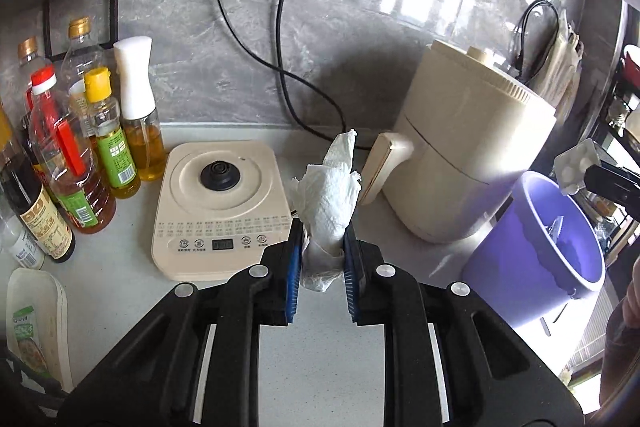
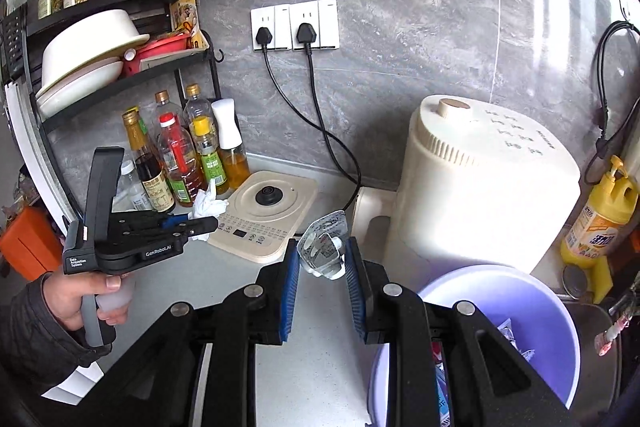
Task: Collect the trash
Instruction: 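Carry both items over the purple bucket and open both tools to drop them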
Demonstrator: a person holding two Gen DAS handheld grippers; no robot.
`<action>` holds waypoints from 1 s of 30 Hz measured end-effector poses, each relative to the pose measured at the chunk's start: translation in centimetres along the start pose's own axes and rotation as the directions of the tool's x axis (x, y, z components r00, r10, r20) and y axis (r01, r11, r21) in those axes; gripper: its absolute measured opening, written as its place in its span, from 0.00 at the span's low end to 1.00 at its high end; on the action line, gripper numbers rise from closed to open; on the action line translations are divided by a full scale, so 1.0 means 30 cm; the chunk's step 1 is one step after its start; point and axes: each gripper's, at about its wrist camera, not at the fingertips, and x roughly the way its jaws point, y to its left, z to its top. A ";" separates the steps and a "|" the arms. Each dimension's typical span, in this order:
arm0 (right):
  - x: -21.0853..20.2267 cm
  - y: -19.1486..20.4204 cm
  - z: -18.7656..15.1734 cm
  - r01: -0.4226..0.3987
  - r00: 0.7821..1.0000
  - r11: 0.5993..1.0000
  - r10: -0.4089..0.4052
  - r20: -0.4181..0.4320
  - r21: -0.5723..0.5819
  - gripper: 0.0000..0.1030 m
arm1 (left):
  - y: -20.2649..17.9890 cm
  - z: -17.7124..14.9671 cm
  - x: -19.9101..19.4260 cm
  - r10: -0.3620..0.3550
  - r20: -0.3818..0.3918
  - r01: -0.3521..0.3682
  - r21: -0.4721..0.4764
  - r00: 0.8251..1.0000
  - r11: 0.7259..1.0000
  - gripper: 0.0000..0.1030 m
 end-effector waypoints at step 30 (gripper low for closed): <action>-0.300 -0.400 -0.138 0.256 0.965 0.939 -0.264 0.002 0.229 0.23 | -0.707 0.174 0.035 -0.413 -0.048 0.411 0.263 0.909 0.873 0.47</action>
